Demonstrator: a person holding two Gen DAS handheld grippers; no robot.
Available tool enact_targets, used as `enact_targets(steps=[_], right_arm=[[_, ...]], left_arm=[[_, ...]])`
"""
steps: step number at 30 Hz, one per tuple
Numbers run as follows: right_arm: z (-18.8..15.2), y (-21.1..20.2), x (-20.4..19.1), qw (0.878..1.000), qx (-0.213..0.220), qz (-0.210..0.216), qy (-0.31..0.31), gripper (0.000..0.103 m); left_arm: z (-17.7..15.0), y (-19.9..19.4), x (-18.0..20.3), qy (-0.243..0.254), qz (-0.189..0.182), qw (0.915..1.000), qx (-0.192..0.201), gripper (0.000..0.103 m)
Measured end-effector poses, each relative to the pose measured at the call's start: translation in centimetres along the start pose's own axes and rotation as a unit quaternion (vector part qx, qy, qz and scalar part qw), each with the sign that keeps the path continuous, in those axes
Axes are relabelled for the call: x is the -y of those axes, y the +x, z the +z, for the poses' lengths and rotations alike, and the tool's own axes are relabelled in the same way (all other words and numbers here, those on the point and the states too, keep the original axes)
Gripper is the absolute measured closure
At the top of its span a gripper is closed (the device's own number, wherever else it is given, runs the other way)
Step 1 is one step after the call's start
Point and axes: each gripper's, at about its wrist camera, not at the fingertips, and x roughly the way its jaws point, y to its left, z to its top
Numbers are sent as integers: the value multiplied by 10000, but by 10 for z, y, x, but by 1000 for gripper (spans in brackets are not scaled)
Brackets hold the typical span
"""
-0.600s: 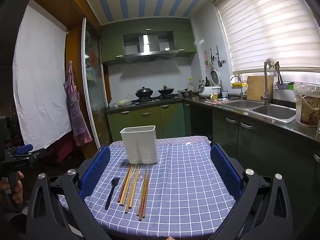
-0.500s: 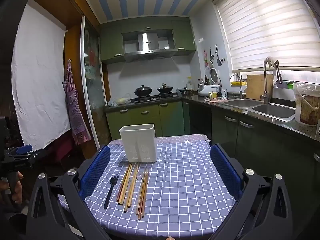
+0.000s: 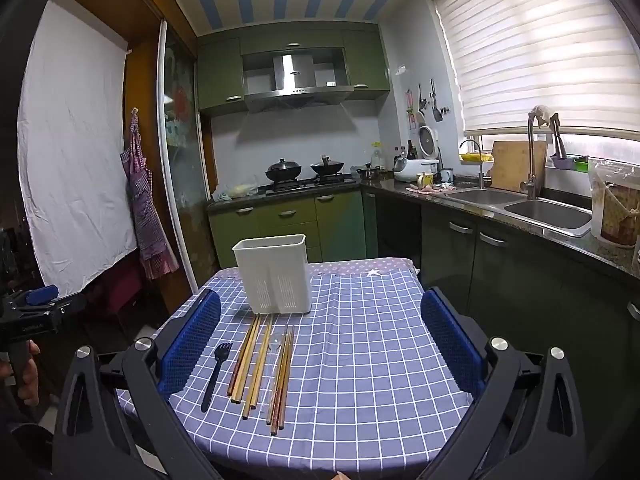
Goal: Organize utensils
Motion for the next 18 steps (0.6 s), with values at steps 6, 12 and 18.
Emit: enact_targets(steps=[6,12,18], right_arm=[[-1,0,-3,10000,11,-6,-20,4],[-2,1,-4,10000,10,-7,-23,4],[-5,-1,-5,10000,12,3,-18,4]], left_arm=[[-2,0,-4,-20,0,10000,-4,6],[-3,0,-3,-26,9,10000,-39,6],[-3,4,-3,-21,5,10000,-91,6]])
